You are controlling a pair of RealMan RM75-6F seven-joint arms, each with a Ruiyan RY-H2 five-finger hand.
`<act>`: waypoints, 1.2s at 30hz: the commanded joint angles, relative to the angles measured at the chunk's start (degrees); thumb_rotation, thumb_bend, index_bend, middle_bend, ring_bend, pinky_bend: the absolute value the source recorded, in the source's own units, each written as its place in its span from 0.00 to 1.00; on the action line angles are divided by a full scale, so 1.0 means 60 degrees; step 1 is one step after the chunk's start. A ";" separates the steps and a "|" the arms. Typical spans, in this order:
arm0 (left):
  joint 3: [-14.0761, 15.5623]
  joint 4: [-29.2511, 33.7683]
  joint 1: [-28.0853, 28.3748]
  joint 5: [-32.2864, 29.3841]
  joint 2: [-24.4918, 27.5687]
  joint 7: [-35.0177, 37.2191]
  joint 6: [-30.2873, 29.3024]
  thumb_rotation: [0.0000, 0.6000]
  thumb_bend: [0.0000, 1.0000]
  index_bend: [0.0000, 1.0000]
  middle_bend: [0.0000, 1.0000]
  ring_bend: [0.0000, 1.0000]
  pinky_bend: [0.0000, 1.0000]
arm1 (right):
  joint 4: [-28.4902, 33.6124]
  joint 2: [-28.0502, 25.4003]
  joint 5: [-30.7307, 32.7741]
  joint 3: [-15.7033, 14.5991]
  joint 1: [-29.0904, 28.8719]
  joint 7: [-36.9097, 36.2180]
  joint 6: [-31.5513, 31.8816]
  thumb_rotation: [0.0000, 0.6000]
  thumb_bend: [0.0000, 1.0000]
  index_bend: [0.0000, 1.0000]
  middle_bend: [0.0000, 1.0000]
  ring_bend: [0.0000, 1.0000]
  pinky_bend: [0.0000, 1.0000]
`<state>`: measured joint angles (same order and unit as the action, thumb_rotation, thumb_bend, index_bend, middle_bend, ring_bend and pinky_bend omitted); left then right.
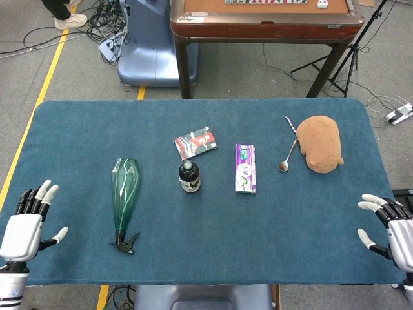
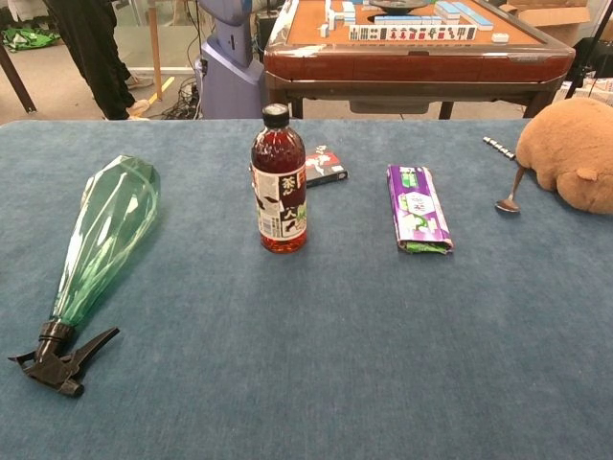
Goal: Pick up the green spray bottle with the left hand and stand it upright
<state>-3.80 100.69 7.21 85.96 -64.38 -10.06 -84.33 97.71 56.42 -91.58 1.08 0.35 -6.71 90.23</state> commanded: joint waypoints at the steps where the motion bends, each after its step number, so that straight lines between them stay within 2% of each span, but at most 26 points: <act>1: -0.0057 -0.0358 0.0472 0.0277 0.0204 0.0588 0.0583 1.00 0.23 0.05 0.00 0.00 0.00 | 0.0051 -0.0035 -0.0025 0.0019 -0.0026 0.0058 -0.0010 1.00 0.27 0.32 0.24 0.18 0.29; 12: -0.0246 -0.1024 0.2383 0.1081 0.0632 0.2030 0.2759 1.00 0.23 0.10 0.00 0.00 0.00 | 0.0234 -0.0081 -0.0031 0.0048 -0.0102 0.0263 -0.0102 1.00 0.27 0.32 0.24 0.18 0.29; 19: -0.0375 -0.1220 0.3635 0.1036 0.0530 0.2011 0.4334 1.00 0.23 0.12 0.00 0.00 0.00 | 0.0242 -0.0093 0.0019 0.0038 -0.0067 0.0286 -0.0088 1.00 0.27 0.32 0.24 0.18 0.29; 25: -0.0477 -0.1380 0.4462 0.0496 0.0284 0.2079 0.5538 0.99 0.23 0.12 0.00 0.00 0.00 | 0.0206 -0.0101 0.0071 0.0039 -0.0039 0.0255 -0.0077 1.00 0.27 0.32 0.24 0.18 0.29; 28: -0.0535 -0.1514 0.4809 0.0238 0.0154 0.2151 0.5995 0.92 0.23 0.13 0.00 0.00 0.00 | 0.0196 -0.0113 0.0087 0.0034 -0.0044 0.0249 -0.0108 1.00 0.27 0.32 0.24 0.18 0.29; 32: -0.0573 -0.1772 0.5245 -0.0219 -0.0029 0.2091 0.6686 0.77 0.23 0.14 0.01 0.00 0.00 | 0.0199 -0.0137 0.0101 0.0035 -0.0022 0.0246 -0.0082 1.00 0.27 0.32 0.24 0.18 0.29; 34: -0.0595 -0.1925 0.5446 -0.0523 -0.0154 0.2040 0.7026 0.67 0.23 0.15 0.02 0.00 0.00 | 0.0200 -0.0145 0.0119 0.0036 0.0000 0.0241 -0.0059 1.00 0.27 0.32 0.24 0.18 0.29; 36: -0.0618 -0.2096 0.5604 -0.0802 -0.0302 0.1979 0.7256 0.66 0.23 0.15 0.04 0.00 0.00 | 0.0206 -0.0158 0.0138 0.0031 0.0023 0.0241 -0.0043 1.00 0.27 0.32 0.24 0.18 0.29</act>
<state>-7.29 89.17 39.74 82.55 -65.26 2.21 -42.12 98.93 55.49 -90.77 1.27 0.47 -5.27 89.96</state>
